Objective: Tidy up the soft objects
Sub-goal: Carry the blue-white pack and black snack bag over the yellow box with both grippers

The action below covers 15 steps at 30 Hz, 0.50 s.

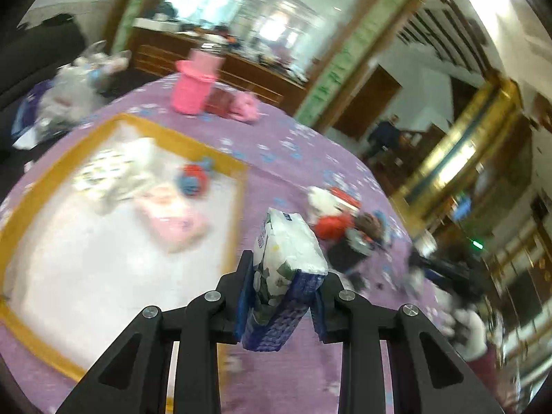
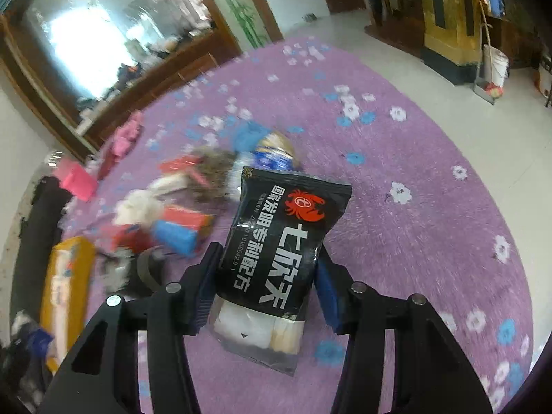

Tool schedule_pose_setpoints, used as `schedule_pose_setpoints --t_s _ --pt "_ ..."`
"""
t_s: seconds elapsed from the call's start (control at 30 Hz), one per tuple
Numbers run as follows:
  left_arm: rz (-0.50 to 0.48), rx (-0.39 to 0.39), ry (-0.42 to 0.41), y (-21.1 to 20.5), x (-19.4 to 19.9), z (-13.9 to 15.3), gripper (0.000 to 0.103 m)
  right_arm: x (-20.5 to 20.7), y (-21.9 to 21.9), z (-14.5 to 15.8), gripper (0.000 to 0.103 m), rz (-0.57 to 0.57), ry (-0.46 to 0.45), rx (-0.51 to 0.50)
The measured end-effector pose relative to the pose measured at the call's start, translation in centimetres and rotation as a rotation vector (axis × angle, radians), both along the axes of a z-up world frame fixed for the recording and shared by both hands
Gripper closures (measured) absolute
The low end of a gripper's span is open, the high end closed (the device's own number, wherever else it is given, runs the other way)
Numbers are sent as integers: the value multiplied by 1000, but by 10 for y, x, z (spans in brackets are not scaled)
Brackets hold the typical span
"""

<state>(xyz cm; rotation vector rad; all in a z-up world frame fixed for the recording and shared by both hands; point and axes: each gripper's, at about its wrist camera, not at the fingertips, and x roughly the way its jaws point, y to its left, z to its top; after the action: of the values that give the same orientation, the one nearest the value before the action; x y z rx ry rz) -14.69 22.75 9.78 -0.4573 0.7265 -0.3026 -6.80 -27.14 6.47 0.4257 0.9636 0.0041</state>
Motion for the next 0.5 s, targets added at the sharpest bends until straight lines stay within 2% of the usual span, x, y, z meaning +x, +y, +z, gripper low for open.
schedule_pose_setpoints --t_s 0.13,0.23,0.4,0.5 --pt "89 -15 27 31 -8 -10 75 -15 40 40 53 117 -72 1" --pt "137 -40 55 42 -11 -19 75 -15 82 55 53 223 -92 1" --pt "190 -31 142 50 -1 -29 75 -6 176 51 53 440 -60 43" --pt "195 -4 196 59 12 -33 75 1 236 43 53 542 -31 35"
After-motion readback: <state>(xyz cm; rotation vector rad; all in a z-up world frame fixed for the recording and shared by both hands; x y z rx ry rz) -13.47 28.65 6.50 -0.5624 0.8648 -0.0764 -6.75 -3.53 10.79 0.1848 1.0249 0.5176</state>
